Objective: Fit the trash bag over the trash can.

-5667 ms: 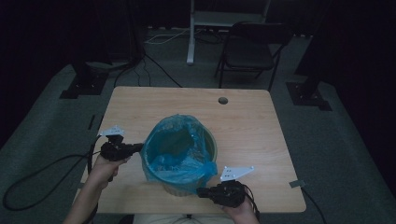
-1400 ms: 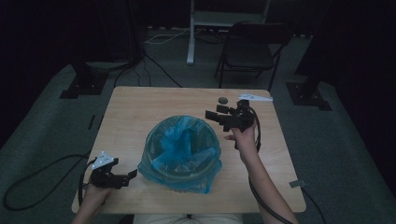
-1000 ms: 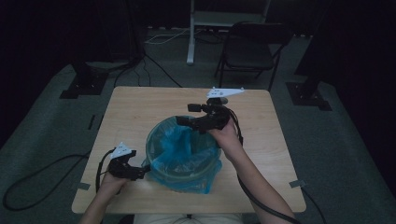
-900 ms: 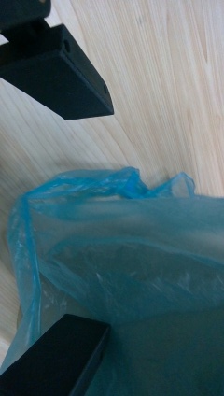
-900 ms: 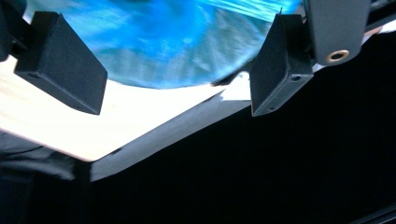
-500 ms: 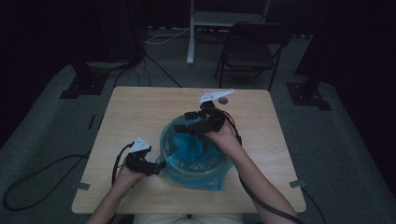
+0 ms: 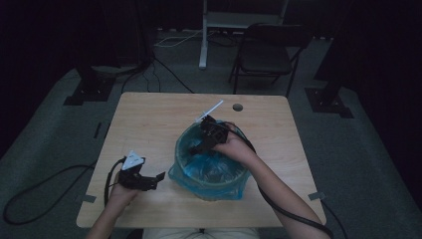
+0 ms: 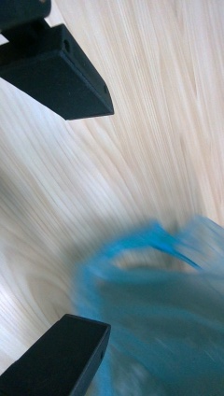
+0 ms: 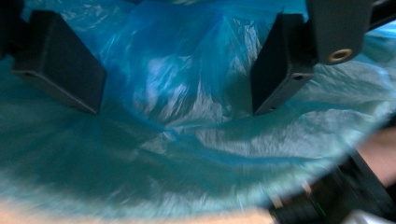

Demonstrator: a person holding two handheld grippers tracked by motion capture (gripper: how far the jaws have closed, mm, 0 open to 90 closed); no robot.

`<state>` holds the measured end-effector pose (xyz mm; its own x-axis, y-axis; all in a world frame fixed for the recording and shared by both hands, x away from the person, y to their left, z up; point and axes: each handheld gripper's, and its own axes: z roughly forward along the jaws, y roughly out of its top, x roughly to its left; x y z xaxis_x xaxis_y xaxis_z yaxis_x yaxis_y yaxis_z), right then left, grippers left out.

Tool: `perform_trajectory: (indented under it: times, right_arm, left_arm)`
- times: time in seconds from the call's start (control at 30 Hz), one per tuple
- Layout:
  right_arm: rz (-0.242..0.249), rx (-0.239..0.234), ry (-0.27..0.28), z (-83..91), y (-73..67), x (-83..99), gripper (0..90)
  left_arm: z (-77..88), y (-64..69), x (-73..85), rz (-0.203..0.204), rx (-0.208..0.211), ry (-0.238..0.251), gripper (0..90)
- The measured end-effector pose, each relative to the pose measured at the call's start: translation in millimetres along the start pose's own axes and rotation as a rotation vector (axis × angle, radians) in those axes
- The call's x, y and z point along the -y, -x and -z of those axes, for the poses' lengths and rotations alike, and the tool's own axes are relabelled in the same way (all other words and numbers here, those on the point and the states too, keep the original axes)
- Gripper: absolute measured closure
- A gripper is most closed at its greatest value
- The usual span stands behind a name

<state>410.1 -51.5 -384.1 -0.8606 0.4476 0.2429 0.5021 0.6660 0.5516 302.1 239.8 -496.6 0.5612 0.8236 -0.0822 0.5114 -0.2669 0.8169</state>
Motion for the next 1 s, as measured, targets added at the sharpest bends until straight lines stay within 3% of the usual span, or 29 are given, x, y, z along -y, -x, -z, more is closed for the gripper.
perform_trajectory:
  times: [0.1,0.2,0.3,0.37,0.53,0.7,0.83,1.0]
  right_arm:
    - [-0.004,0.0,-0.079,-15.5,-0.2,-0.2,15.8]
    - [0.005,0.05,-0.149,-25.4,-1.5,-0.9,15.8]
    - [0.006,0.058,-0.162,-24.2,-2.6,-2.1,15.8]
    - [0.01,0.067,-0.116,-15.3,-4.2,-3.8,15.8]
    - [0.0,0.068,0.01,26.0,-7.0,-7.5,15.8]
    - [-0.006,0.045,0.105,58.3,-8.9,-3.3,15.8]
    - [-0.003,0.021,0.159,73.5,-14.1,8.0,15.8]
    - [-0.012,-0.003,0.289,93.2,-17.4,32.1,15.8]
  left_arm:
    - [15.2,-11.9,13.2,0.043,-0.038,0.024,0.7]
    - [26.0,-20.1,22.9,0.072,-0.063,0.037,0.7]
    - [34.2,-24.8,31.5,0.088,-0.095,0.053,0.7]
    - [38.3,-27.1,36.4,0.091,-0.12,0.056,0.8]
    - [44.2,-31.5,44.6,0.124,-0.121,0.068,0.7]
    - [44.3,-29.4,47.7,0.122,-0.109,0.069,0.7]
    - [44.9,-25.7,47.1,0.109,-0.108,0.085,0.7]
    - [46.9,-25.5,48.2,0.093,-0.099,0.114,0.8]
